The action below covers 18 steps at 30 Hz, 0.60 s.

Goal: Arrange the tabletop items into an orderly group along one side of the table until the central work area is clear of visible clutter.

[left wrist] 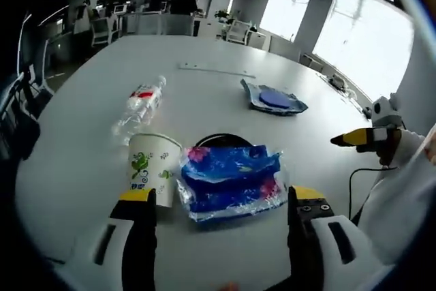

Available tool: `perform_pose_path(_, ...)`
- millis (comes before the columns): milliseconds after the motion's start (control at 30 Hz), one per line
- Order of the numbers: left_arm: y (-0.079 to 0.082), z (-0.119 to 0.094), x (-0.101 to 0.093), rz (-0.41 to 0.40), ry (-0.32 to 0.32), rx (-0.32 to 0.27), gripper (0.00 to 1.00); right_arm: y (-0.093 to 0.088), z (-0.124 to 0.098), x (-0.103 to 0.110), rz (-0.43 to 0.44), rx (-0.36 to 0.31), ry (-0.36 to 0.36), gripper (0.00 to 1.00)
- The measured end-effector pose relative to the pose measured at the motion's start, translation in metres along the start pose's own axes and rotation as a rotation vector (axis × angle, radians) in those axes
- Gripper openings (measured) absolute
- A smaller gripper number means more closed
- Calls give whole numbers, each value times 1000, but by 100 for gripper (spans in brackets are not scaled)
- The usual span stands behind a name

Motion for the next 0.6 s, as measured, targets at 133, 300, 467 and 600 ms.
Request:
perform_pose_path(133, -2, 0, 4, -15, 22, 3, 74, 2, 11, 5, 19, 26, 26, 33)
perform_pose_path(300, 1, -2, 5, -36, 29, -21, 74, 6, 18, 12, -27, 54, 43, 32)
perform_pose_path(467, 3, -1, 6, -59, 28, -33, 75, 4, 15, 6, -14, 54, 33, 32)
perform_pose_path(600, 4, 0, 6, -50, 25, -27, 75, 3, 13, 3, 11, 44, 25, 32)
Point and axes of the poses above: the point that each gripper's makers call its tool centre point, and the gripper's own axes: z roughly forward along the fingers, x roughly to its left, y roughly out of its top, the point moved 9 cm from there along -z, roughly backward along the fingers, and after that the axes turned 2 degrees about x, right-handed, at the moved point
